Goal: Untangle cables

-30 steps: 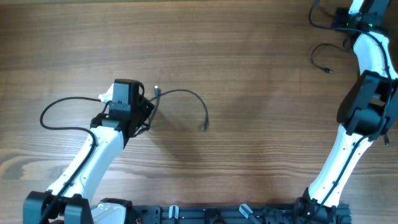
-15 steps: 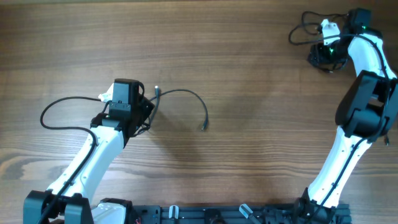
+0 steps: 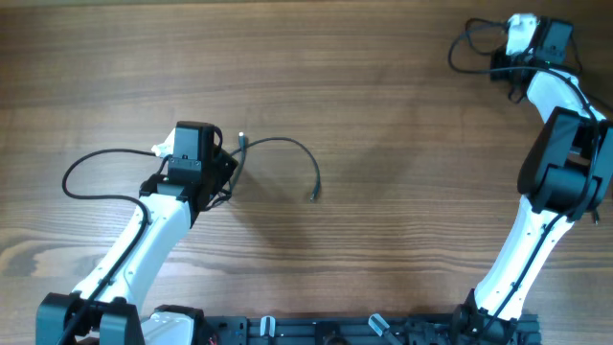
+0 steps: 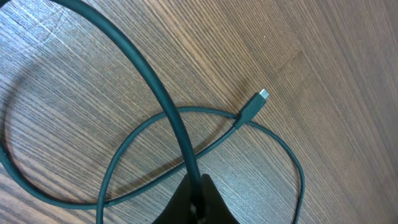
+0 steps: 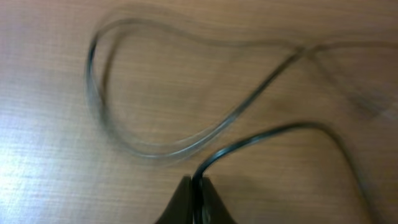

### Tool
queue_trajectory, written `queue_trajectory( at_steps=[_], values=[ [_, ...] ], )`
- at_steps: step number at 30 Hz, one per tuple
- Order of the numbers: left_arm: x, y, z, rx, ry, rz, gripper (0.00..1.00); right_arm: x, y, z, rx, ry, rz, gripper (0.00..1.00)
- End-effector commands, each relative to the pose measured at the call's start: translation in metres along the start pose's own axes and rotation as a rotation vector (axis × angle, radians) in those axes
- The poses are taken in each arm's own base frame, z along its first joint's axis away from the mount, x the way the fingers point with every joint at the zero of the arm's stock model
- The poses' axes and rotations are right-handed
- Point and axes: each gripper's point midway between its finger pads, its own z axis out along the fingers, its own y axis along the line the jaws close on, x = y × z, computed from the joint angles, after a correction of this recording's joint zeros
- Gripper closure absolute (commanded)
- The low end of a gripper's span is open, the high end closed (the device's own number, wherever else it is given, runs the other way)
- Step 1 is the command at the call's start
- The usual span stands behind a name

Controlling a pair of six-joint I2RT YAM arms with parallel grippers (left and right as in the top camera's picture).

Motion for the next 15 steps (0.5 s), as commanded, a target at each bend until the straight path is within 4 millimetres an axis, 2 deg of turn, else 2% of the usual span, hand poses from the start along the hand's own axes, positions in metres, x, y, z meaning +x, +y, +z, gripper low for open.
queue_trajectory(
  at_steps=[1, 3, 4, 5, 6, 8, 10, 12, 14, 15],
  values=[
    [0.002, 0.001, 0.001, -0.008, 0.001, 0.014, 0.96, -0.041, -0.037, -0.002, 0.164, -0.159, 0.112, 0.96],
    [0.002, 0.001, 0.001, -0.008, 0.001, 0.014, 0.96, -0.06, -0.043, -0.007, 0.183, -0.242, 0.117, 0.96],
    [0.002, 0.001, 0.001, -0.007, 0.002, 0.014, 0.96, -0.06, -0.043, -0.007, 0.178, -0.248, 0.152, 0.51],
    [0.003, 0.0, 0.001, -0.001, 0.007, 0.013, 0.96, -0.056, -0.039, -0.005, 0.159, -0.23, 0.18, 0.0],
    [0.004, -0.004, 0.001, 0.018, 0.018, 0.013, 0.96, -0.05, -0.032, -0.006, 0.123, -0.196, 0.182, 0.0],
    [0.01, -0.027, -0.001, 0.127, 0.065, 0.016, 0.96, -0.05, -0.011, -0.02, 0.009, -0.141, 0.228, 0.0],
    [0.015, -0.066, -0.009, 0.299, 0.094, 0.046, 0.96, -0.073, 0.011, -0.057, -0.131, -0.142, 0.343, 0.0],
    [0.03, -0.113, -0.025, 0.474, 0.083, 0.134, 0.96, -0.099, 0.04, -0.101, -0.316, -0.159, 0.392, 0.0],
    [0.058, -0.14, -0.037, 0.555, 0.081, 0.211, 0.94, -0.108, 0.068, -0.138, -0.458, -0.135, 0.386, 0.0],
    [0.069, -0.144, -0.039, 0.557, 0.08, 0.236, 0.92, -0.107, 0.077, -0.148, -0.501, -0.113, 0.39, 0.0]
  ],
)
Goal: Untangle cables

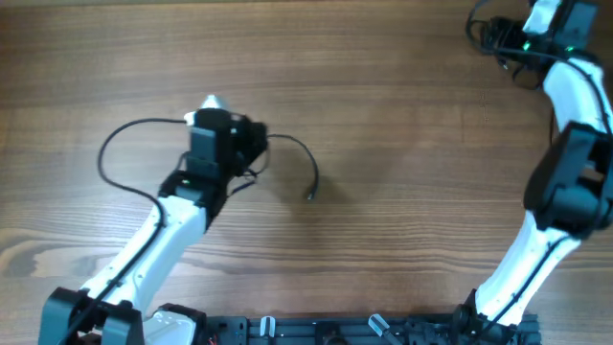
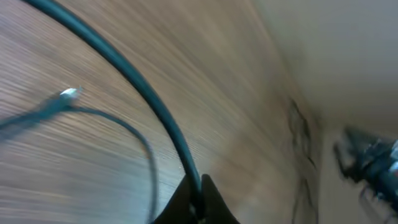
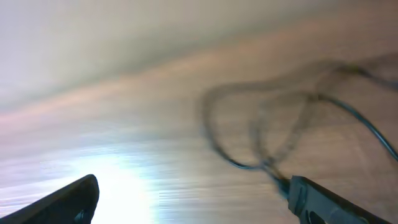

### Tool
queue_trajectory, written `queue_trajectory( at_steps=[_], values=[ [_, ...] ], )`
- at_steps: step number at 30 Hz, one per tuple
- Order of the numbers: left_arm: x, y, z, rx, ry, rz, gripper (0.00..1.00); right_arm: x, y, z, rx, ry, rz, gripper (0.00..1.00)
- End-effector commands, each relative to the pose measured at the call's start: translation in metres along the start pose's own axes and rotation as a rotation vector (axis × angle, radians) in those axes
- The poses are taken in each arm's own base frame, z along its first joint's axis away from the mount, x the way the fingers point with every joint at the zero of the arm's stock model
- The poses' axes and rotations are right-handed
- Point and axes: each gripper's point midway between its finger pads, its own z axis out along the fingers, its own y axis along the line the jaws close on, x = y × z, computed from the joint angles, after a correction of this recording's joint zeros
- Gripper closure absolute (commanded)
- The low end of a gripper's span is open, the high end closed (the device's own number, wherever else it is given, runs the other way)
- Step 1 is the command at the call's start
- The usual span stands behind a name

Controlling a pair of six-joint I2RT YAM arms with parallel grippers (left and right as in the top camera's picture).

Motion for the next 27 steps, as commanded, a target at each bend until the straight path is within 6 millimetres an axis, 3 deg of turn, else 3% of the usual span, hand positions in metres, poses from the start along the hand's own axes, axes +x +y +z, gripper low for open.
queue_trajectory(
  at_steps=[1, 4, 5, 6, 8, 9, 11, 12, 13, 16, 19, 21, 25, 27],
  values=[
    [0.043, -0.029, 0.005, 0.047, 0.054, 0.106, 0.92, -0.015, 0.075, -0.054, -0.266, 0.03, 0.035, 0.0],
    [0.071, -0.052, 0.015, 0.101, 0.049, 0.171, 0.91, 0.02, 0.104, -0.069, -0.297, 0.192, 0.099, 0.0],
    [0.077, -0.062, 0.019, 0.139, 0.046, 0.182, 0.84, 0.03, 0.113, -0.071, -0.31, 0.234, 0.11, 0.0],
    [0.079, -0.066, 0.023, 0.158, 0.044, 0.185, 0.65, 0.041, 0.122, -0.073, -0.319, 0.28, 0.122, 0.0],
    [0.075, -0.05, 0.027, 0.107, 0.057, 0.171, 0.0, 0.063, 0.141, -0.075, -0.332, 0.371, 0.134, 0.0],
    [0.075, -0.038, 0.025, 0.076, 0.123, 0.148, 0.0, 0.075, 0.153, -0.076, -0.34, 0.416, 0.135, 0.0],
    [0.079, -0.04, 0.009, 0.163, 0.34, 0.068, 0.0, 0.09, 0.173, -0.075, -0.346, 0.473, 0.128, 0.0],
    [0.075, -0.042, -0.003, 0.216, 0.445, 0.008, 0.0, 0.096, 0.178, -0.073, -0.314, 0.496, 0.164, 0.0],
    [0.064, -0.03, -0.013, 0.197, 0.508, -0.078, 0.0, 0.102, 0.187, -0.072, -0.302, 0.517, 0.177, 0.0],
    [0.04, 0.007, -0.022, 0.067, 0.501, -0.281, 0.0, 0.114, 0.213, -0.068, -0.298, 0.542, 0.148, 0.0],
    [0.033, 0.004, -0.025, 0.037, 0.52, -0.552, 0.0, 0.128, 0.225, -0.06, -0.199, 0.55, 0.108, 0.0],
    [0.045, -0.011, -0.032, -0.016, 0.628, -0.885, 0.0, 0.136, 0.233, -0.058, -0.142, 0.557, 0.143, 0.0],
    [0.06, -0.019, -0.038, -0.099, 0.716, -1.113, 0.0, 0.136, 0.227, -0.056, -0.072, 0.553, 0.246, 0.0],
    [0.079, -0.01, -0.04, -0.279, 0.719, -1.338, 0.0, 0.139, 0.227, -0.058, -0.066, 0.566, 0.245, 0.0]
  ],
)
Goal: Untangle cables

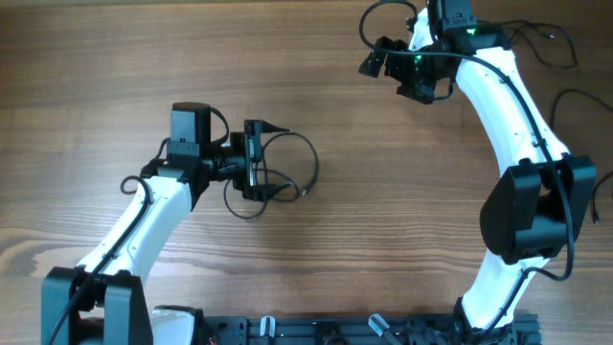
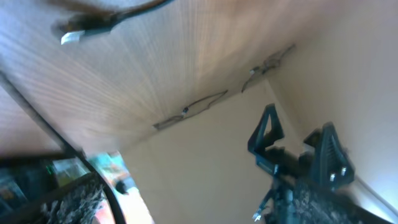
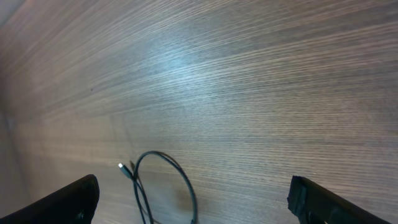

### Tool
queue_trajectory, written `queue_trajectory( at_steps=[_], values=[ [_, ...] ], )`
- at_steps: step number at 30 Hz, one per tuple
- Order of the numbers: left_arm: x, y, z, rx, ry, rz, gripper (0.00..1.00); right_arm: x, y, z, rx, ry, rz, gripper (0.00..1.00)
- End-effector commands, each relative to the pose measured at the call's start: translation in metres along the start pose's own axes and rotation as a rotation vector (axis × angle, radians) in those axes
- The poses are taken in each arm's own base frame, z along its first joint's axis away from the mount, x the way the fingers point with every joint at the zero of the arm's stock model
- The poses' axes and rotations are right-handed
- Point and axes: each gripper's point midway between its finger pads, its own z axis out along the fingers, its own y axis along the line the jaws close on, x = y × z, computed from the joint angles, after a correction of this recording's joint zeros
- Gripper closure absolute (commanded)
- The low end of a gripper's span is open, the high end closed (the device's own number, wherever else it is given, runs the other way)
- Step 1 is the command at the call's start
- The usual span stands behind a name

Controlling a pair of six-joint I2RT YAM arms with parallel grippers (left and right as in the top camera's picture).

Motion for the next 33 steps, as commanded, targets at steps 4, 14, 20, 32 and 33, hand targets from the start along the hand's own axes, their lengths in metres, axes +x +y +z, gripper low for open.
queue_trajectory(
  at_steps=[4, 14, 20, 32, 33],
  values=[
    [-0.001, 0.019, 0.009, -0.052, -0.101, -0.473, 0.0, 0.003, -0.006, -0.007, 0.037, -0.003, 0.048, 0.0],
    [0.03, -0.102, -0.007, 0.365, -0.114, 0.25, 0.01, 0.008, -0.013, -0.006, 0.07, 0.014, 0.034, 0.0],
    [0.043, -0.134, -0.037, 0.344, -0.235, 0.59, 0.01, 0.024, -0.012, -0.006, 0.062, 0.08, -0.016, 0.0],
    [-0.136, -0.028, -0.253, 0.058, -0.951, 0.013, 0.0, 0.203, 0.083, 0.106, 0.066, 0.279, -0.75, 0.03],
    [-0.137, -0.024, -0.257, 0.052, -0.954, 0.001, 0.0, 0.213, 0.079, 0.11, 0.127, 0.271, -0.795, 0.06]
  ],
)
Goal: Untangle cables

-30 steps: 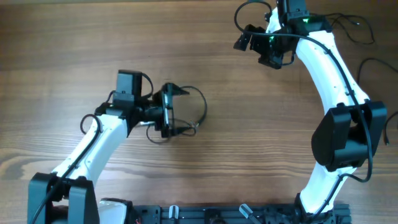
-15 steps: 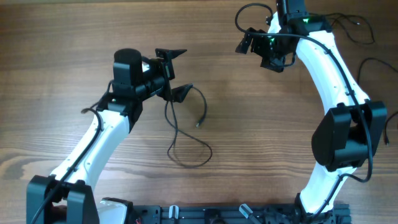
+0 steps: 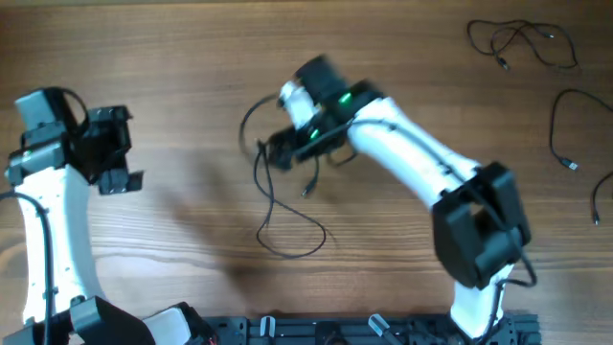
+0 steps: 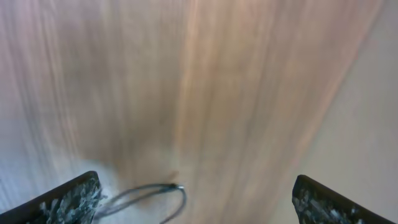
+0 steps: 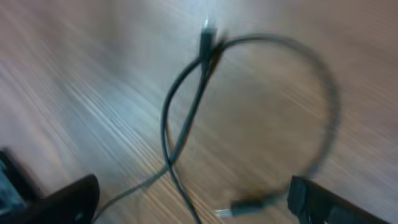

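Note:
A dark cable (image 3: 271, 196) lies mid-table, running from an arc at the back down to a loop at the front. In the right wrist view it is a blurred loop (image 5: 186, 106) crossing itself, with a plug (image 5: 239, 205) near the bottom. My right gripper (image 3: 287, 149) (image 5: 196, 198) hangs open right over it, with nothing held. My left gripper (image 3: 117, 149) (image 4: 196, 196) is open at the far left, well away from it. Its blurred view shows only a cable loop (image 4: 146, 191) in the distance.
A thin tangled cable (image 3: 522, 38) lies at the back right corner. Another cable (image 3: 563, 125) curves along the right edge, with one more piece (image 3: 599, 203) below it. The arm bases stand at the front edge.
My left gripper was open at the cable mid-table and now stands at the far left. My right gripper has come from the back right to over that cable. The cable now lies more spread out.
At first my left gripper was shut on the dark cable at centre left and my right on a thin cable at the back right corner. Then the right was open. Then both were open, the left still by the cable. Now the left is withdrawn and the right is over the cable.

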### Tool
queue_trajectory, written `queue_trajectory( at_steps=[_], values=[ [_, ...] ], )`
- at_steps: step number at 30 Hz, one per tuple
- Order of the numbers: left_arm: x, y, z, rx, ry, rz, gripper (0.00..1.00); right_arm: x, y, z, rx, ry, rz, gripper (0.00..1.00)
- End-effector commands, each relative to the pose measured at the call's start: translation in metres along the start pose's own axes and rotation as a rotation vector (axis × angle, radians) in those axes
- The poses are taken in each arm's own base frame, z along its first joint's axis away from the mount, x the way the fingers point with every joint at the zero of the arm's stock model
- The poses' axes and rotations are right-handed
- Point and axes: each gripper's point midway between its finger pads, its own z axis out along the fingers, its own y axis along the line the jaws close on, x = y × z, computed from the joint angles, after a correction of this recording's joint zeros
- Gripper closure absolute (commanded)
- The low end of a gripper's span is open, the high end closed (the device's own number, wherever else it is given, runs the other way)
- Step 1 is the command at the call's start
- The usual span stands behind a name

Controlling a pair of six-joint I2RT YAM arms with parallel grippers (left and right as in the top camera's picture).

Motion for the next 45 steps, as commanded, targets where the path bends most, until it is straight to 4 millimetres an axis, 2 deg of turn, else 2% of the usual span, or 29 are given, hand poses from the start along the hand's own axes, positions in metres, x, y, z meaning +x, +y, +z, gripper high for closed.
queue_trajectory(
  at_steps=[1, 4, 5, 7, 9, 10, 12, 15, 19, 22, 25, 26, 29, 30, 31, 32, 34, 36, 37, 38, 41, 42, 45],
  values=[
    [-0.02, 0.008, -0.013, -0.01, -0.05, 0.043, 0.0, 0.031, 0.0, 0.027, 0.232, 0.055, -0.081, 0.08],
    [-0.02, 0.009, -0.013, -0.014, -0.049, 0.041, 0.0, 0.041, 0.008, 0.038, 0.44, 0.04, -0.177, 0.08],
    [-0.018, 0.012, -0.013, -0.025, -0.045, 0.038, 0.0, 0.045, 0.013, 0.045, 0.432, 0.048, -0.178, 0.1],
    [-0.017, 0.015, -0.013, -0.038, -0.04, 0.035, 0.0, 0.053, 0.029, 0.067, 0.358, 0.079, -0.193, 0.22],
    [-0.017, 0.016, -0.013, -0.04, -0.039, 0.034, 0.0, 0.057, 0.031, 0.082, 0.352, 0.089, -0.202, 0.31],
    [-0.017, 0.016, -0.013, -0.041, -0.038, 0.034, 0.0, 0.059, 0.031, 0.085, 0.357, 0.096, -0.209, 0.39],
    [-0.016, 0.018, -0.013, -0.049, -0.035, 0.031, 0.0, 0.059, 0.031, 0.085, 0.359, 0.096, -0.207, 0.5],
    [-0.015, 0.023, -0.013, -0.067, -0.028, 0.025, 0.0, 0.061, 0.029, 0.091, 0.354, 0.108, -0.213, 0.59],
    [-0.014, 0.024, -0.014, -0.074, -0.026, 0.023, 0.0, 0.066, 0.029, 0.1, 0.336, 0.146, -0.239, 0.61],
    [-0.014, 0.025, -0.014, -0.077, -0.025, 0.022, 0.0, 0.066, 0.028, 0.101, 0.338, 0.151, -0.236, 0.96],
    [-0.012, 0.031, -0.014, -0.099, -0.016, 0.015, 0.0, 0.059, 0.019, 0.095, 0.344, 0.147, -0.161, 0.96],
    [-0.011, 0.033, -0.014, -0.109, -0.013, 0.013, 0.0, 0.05, 0.004, 0.087, 0.356, 0.133, -0.078, 0.96],
    [-0.01, 0.034, -0.014, -0.114, -0.011, 0.011, 0.0, 0.029, -0.038, 0.059, 0.39, 0.093, -0.006, 0.96],
    [-0.01, 0.034, -0.014, -0.114, -0.011, 0.011, 0.0, 0.02, -0.059, 0.042, 0.4, 0.065, 0.041, 0.96],
    [-0.01, 0.034, -0.014, -0.114, -0.011, 0.011, 0.0, 0.006, -0.089, 0.015, 0.413, 0.016, 0.083, 0.96],
    [-0.01, 0.034, -0.014, -0.114, -0.011, 0.011, 0.0, 0.001, -0.103, 0.003, 0.421, -0.005, 0.097, 0.96],
    [-0.01, 0.035, -0.014, -0.114, -0.011, 0.011, 0.0, -0.009, -0.154, -0.038, 0.455, -0.063, 0.124, 0.96],
    [-0.01, 0.035, -0.014, -0.114, -0.011, 0.011, 0.0, -0.009, -0.207, -0.068, 0.5, -0.091, 0.11, 0.96],
    [-0.01, 0.035, -0.014, -0.114, -0.011, 0.011, 0.0, -0.008, -0.224, -0.076, 0.515, -0.101, 0.113, 0.96],
    [-0.01, 0.035, -0.014, -0.114, -0.011, 0.011, 0.0, -0.007, -0.256, -0.094, 0.547, -0.133, 0.126, 0.96],
    [-0.01, 0.035, -0.014, -0.116, -0.01, 0.01, 0.0, -0.005, -0.325, -0.139, 0.649, -0.22, 0.088, 0.96],
    [-0.009, 0.036, -0.015, -0.122, -0.008, 0.008, 0.0, -0.002, -0.344, -0.152, 0.681, -0.23, 0.055, 0.96],
    [-0.009, 0.038, -0.015, -0.128, -0.006, 0.006, 0.0, 0.017, -0.36, -0.16, 0.663, -0.152, -0.135, 0.96]
  ],
)
